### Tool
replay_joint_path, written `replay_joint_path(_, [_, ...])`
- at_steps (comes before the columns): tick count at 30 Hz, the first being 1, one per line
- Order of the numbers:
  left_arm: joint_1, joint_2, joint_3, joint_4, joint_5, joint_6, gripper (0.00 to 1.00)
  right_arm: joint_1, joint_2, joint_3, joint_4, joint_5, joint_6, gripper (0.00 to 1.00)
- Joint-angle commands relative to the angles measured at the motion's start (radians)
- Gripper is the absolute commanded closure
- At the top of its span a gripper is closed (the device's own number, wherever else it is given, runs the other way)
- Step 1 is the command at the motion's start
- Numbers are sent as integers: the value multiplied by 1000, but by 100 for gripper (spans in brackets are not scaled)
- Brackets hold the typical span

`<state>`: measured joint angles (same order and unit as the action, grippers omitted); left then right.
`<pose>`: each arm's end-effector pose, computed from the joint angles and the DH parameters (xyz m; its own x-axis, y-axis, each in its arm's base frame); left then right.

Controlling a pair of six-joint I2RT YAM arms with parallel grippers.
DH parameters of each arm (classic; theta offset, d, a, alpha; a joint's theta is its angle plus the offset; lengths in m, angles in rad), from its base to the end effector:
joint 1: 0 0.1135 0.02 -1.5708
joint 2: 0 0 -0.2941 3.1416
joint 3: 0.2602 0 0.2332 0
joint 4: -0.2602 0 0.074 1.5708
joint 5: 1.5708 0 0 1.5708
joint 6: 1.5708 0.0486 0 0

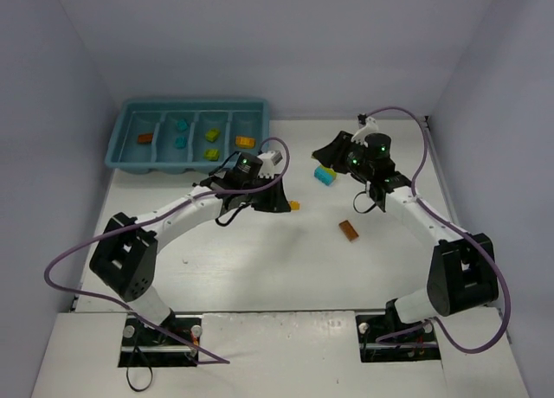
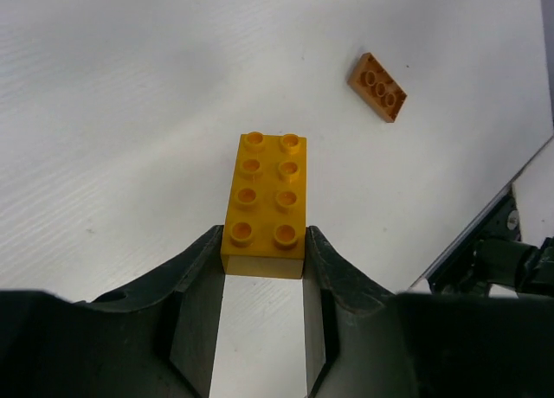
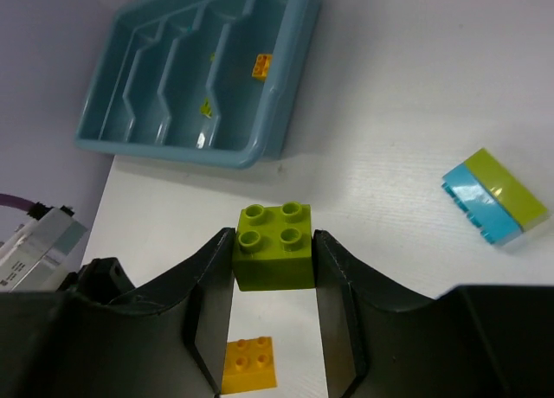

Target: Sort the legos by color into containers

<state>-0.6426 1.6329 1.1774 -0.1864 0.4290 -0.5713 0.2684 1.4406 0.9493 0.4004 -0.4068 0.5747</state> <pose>0.2774 -0.2329 0.2910 -0.8421 0.0161 -0.5391 0.4236 0.6384 -0.6426 0.3102 0.1052 0.3409 -0.4124 0.4044 -0.8164 -0.4757 0.6686 0.5715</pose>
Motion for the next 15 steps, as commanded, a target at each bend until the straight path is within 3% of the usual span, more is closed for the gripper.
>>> replay_joint_path(1, [50, -82, 105, -25, -93, 82, 100, -11, -14, 74, 49, 20, -55, 100])
replay_joint_path(6, [214, 37, 316, -85, -199, 161, 100, -11, -58, 43, -18, 19, -124, 100])
replay_joint_path(15, [325, 420, 808, -157, -337, 304, 100, -11, -137, -17, -83, -36, -176, 100])
